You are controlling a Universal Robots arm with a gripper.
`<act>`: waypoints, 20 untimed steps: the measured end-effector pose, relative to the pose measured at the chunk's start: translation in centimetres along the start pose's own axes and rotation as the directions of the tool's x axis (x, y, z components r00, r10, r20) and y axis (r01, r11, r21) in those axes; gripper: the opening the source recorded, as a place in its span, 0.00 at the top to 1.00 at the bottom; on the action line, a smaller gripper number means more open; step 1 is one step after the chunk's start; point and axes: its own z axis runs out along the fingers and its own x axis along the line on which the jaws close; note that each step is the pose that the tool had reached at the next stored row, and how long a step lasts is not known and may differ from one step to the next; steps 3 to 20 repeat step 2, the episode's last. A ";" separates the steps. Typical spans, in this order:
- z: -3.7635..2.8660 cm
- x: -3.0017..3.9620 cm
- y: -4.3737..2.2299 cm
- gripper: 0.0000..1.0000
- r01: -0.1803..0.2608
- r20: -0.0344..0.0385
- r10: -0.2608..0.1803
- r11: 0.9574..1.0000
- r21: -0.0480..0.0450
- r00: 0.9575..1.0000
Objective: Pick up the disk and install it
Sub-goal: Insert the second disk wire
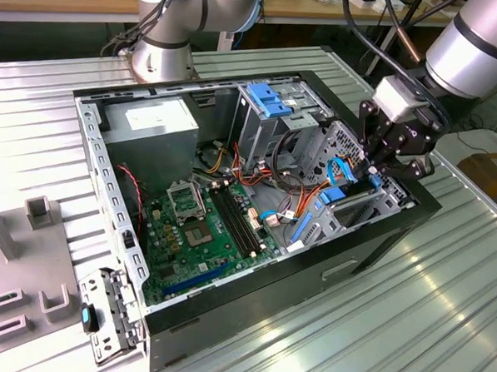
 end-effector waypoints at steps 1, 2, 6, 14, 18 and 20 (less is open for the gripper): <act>0.00 0.00 0.00 0.89 0.000 0.000 0.000 1.000 0.000 1.000; -0.01 0.00 0.00 0.89 0.000 0.000 0.000 1.000 0.000 1.000; -0.01 0.00 0.00 0.89 0.000 0.000 0.000 1.000 0.000 1.000; -0.01 0.00 0.00 0.89 0.000 0.000 0.000 1.000 0.000 1.000; -0.01 0.00 0.00 0.89 0.000 0.000 0.000 1.000 0.000 1.000; -0.01 0.00 0.00 0.89 0.000 0.000 0.000 1.000 0.000 1.000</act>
